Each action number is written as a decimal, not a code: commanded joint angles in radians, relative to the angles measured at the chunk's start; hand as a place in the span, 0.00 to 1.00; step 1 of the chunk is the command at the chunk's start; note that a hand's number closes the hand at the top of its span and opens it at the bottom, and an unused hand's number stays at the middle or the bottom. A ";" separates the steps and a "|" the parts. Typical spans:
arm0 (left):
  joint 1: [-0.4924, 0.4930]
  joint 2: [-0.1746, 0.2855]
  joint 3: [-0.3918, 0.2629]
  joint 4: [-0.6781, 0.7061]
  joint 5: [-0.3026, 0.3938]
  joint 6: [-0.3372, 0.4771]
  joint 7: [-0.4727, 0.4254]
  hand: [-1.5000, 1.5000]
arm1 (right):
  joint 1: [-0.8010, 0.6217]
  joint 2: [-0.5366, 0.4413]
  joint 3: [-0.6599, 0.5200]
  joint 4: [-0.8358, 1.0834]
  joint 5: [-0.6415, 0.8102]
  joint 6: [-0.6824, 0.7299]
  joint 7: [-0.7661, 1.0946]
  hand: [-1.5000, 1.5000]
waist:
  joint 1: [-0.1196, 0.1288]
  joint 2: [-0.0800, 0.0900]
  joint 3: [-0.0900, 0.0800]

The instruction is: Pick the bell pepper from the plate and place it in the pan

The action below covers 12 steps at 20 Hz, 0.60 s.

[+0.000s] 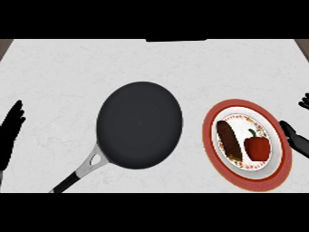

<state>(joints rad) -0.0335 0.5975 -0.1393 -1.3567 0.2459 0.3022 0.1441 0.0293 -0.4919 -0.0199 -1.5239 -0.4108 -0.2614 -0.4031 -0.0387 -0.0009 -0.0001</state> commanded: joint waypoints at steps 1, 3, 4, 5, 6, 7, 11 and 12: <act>-0.071 -0.042 0.016 0.127 -0.031 -0.035 -0.019 0.50 | 0.105 0.007 -0.017 -0.022 0.039 0.068 -0.108 0.00 | 0.025 0.001 0.000; -0.048 0.012 0.025 0.025 -0.020 -0.036 0.060 0.50 | 0.208 -0.067 -0.007 -0.167 0.077 0.065 -0.050 0.00 | 0.021 -0.003 0.000; -0.049 -0.010 0.025 0.089 -0.032 -0.032 0.010 0.50 | 0.207 -0.140 -0.042 -0.226 0.067 0.075 0.018 0.00 | 0.015 -0.002 -0.002; -0.037 -0.010 0.020 0.044 -0.041 -0.021 0.034 0.50 | 0.240 -0.138 -0.040 -0.247 0.100 0.051 0.030 0.00 | 0.021 -0.003 -0.001; -0.055 -0.046 -0.015 0.039 -0.067 0.015 0.061 0.50 | 0.194 -0.160 -0.004 -0.292 0.152 -0.011 0.133 0.00 | 0.023 -0.002 -0.002; -0.045 0.004 0.030 0.035 -0.030 -0.034 0.055 0.50 | 0.209 -0.217 -0.038 -0.305 0.148 0.010 0.177 0.00 | 0.026 -0.003 -0.002; -0.054 -0.011 0.011 0.050 -0.051 -0.027 0.031 0.50 | 0.199 -0.435 -0.021 -0.343 0.262 0.048 0.412 0.00 | 0.033 0.003 -0.008; -0.040 -0.024 0.002 0.029 -0.042 -0.030 0.042 0.50 | 0.212 -0.454 0.009 -0.363 0.299 0.052 0.453 0.00 | 0.040 0.002 -0.006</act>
<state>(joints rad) -0.0734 0.5834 -0.1309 -1.3250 0.2053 0.2799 0.1882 0.2293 -0.8063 -0.0399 -1.8289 -0.2050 -0.2312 -0.1205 -0.0100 -0.0021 -0.0044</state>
